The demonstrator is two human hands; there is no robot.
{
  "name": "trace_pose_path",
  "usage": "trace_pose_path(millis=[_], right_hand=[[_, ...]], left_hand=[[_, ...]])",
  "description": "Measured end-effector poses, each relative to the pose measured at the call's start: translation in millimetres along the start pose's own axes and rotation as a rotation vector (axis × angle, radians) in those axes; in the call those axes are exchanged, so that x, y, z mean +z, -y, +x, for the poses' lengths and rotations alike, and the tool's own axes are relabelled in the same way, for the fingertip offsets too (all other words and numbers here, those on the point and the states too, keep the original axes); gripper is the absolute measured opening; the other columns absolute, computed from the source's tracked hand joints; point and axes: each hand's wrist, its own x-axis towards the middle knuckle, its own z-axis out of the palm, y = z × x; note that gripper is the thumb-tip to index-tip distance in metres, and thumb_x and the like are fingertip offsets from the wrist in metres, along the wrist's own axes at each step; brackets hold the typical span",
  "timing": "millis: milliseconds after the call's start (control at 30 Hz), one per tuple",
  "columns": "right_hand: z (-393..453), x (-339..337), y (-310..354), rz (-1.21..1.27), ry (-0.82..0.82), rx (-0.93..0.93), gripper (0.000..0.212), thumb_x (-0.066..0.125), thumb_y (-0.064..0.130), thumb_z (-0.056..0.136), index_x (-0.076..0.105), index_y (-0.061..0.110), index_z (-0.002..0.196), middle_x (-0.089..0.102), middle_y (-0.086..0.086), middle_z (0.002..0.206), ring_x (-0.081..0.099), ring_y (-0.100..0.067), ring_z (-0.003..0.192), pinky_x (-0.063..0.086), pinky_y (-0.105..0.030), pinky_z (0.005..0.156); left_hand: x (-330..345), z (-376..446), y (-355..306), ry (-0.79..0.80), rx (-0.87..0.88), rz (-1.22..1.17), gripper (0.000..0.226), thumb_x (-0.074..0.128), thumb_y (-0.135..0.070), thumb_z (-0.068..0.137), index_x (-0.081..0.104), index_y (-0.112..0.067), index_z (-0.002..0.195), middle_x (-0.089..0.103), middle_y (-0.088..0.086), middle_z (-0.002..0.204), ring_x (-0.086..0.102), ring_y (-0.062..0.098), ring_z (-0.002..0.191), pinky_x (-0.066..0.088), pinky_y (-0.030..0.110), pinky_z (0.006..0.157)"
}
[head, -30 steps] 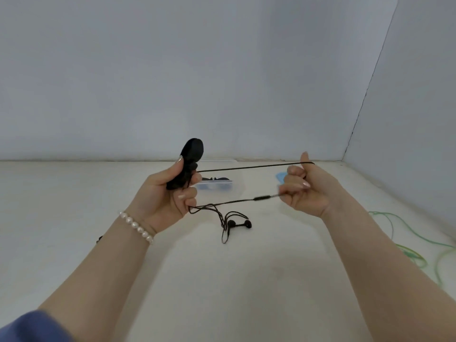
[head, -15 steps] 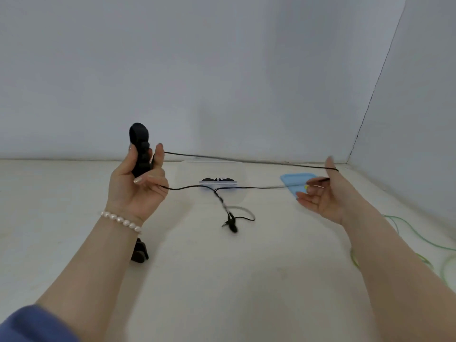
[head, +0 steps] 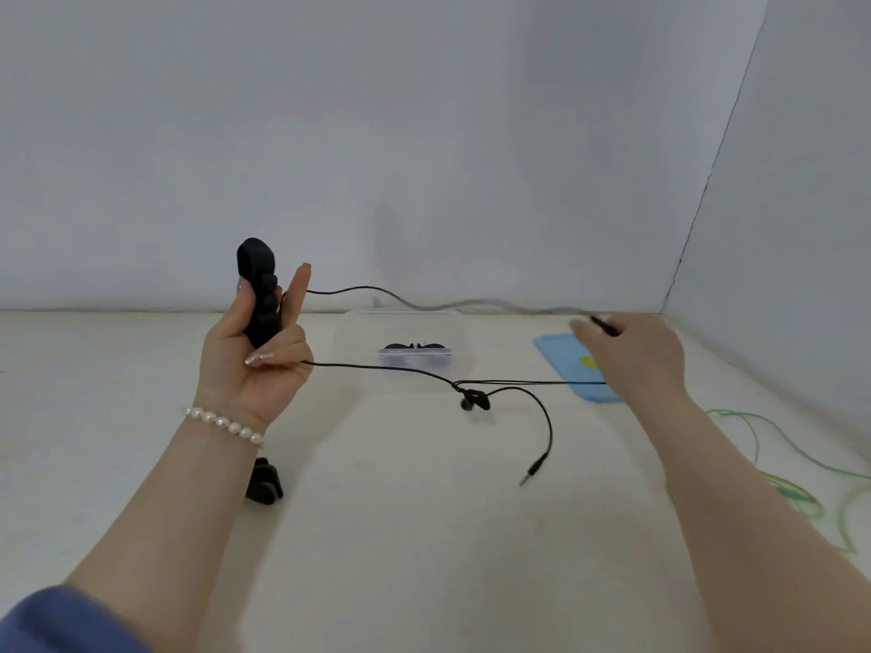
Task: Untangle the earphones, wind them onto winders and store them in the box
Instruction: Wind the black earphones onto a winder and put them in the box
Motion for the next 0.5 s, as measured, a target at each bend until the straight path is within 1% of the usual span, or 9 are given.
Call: trace_pose_path(millis=[33,67,133,167,233,300,333,400,500], right_hand=[[-0.7,2.9,-2.2,-0.191,0.016,-0.077,0.037,0.057,0.032,0.081,0.042,0.013,0.053,0.042,-0.003,0.052,0.047,-0.028,0.058,0.026,-0.030,0.050],[-0.1,5.5,-5.4,-0.313,0.031,-0.125,0.031,0.056,0.028,0.080,0.042,0.014,0.056,0.042,-0.002,0.055,0.046,-0.029,0.062,0.026,-0.029,0.050],[2.1,7.2,-10.4,-0.414,0.037,-0.148,0.017,0.053,0.019,0.079,0.047,0.014,0.064,0.047,-0.002,0.061,0.045,-0.028,0.067,0.027,-0.029,0.054],[3.5,6.7,-11.5,-0.426,0.023,-0.139,0.011,0.053,0.016,0.080,0.051,0.014,0.069,0.051,-0.004,0.067,0.045,-0.028,0.069,0.028,-0.028,0.057],[6.6,4.3,-12.8,-0.443,-0.018,-0.126,0.006,0.053,0.012,0.080,0.055,0.014,0.075,0.057,-0.009,0.075,0.044,-0.029,0.071,0.029,-0.029,0.059],[9.5,0.2,-18.6,-0.471,-0.017,-0.085,0.007,0.053,0.008,0.078,0.057,0.013,0.081,0.058,-0.012,0.079,0.044,-0.029,0.072,0.031,-0.029,0.061],[10.4,-2.5,-24.0,-0.473,-0.009,-0.045,0.009,0.053,0.006,0.076,0.057,0.011,0.082,0.059,-0.012,0.080,0.044,-0.029,0.072,0.032,-0.029,0.061],[12.4,-6.5,-36.4,-0.451,0.006,0.032,0.015,0.053,0.003,0.072,0.059,0.011,0.084,0.060,-0.012,0.080,0.047,-0.030,0.072,0.033,-0.029,0.061],[13.0,-4.9,-42.7,-0.436,0.038,0.077,0.020,0.053,0.005,0.073,0.061,0.014,0.089,0.057,-0.007,0.077,0.050,-0.030,0.073,0.033,-0.028,0.061]], left_hand=[[0.1,-0.1,-1.5,-0.018,0.016,0.015,0.025,0.056,-0.035,0.080,0.063,-0.012,0.074,0.063,-0.003,0.123,0.030,0.007,0.022,0.028,0.009,0.029],[0.5,-0.8,-4.1,-0.031,0.032,0.027,0.025,0.055,-0.036,0.081,0.063,-0.013,0.074,0.064,-0.003,0.121,0.030,0.007,0.021,0.027,0.008,0.029],[4.1,-3.4,-9.2,-0.046,0.057,0.089,0.023,0.053,-0.036,0.082,0.063,-0.016,0.076,0.067,-0.004,0.116,0.028,0.006,0.021,0.026,0.009,0.029],[7.5,-4.8,-10.7,-0.071,0.070,0.182,0.020,0.052,-0.036,0.084,0.062,-0.019,0.080,0.067,-0.005,0.114,0.027,0.006,0.022,0.025,0.009,0.030],[12.6,-6.6,-10.3,-0.167,0.132,0.504,0.015,0.049,-0.032,0.089,0.058,-0.021,0.086,0.068,-0.003,0.111,0.022,0.004,0.025,0.021,0.011,0.031],[14.3,-6.5,-9.0,-0.282,0.242,0.832,0.014,0.052,-0.023,0.091,0.054,-0.017,0.079,0.067,0.006,0.106,0.019,0.003,0.028,0.018,0.013,0.033],[12.2,-5.9,-9.5,-0.329,0.288,0.913,0.017,0.054,-0.020,0.091,0.052,-0.016,0.075,0.067,0.010,0.103,0.019,0.003,0.029,0.017,0.013,0.034],[9.9,-6.7,-11.6,-0.357,0.292,0.856,0.019,0.053,-0.021,0.092,0.052,-0.017,0.073,0.068,0.008,0.098,0.018,0.004,0.029,0.017,0.012,0.034],[9.0,-7.6,-11.8,-0.315,0.203,0.736,0.013,0.050,-0.025,0.092,0.056,-0.017,0.084,0.069,0.003,0.099,0.018,0.003,0.030,0.016,0.012,0.034]])
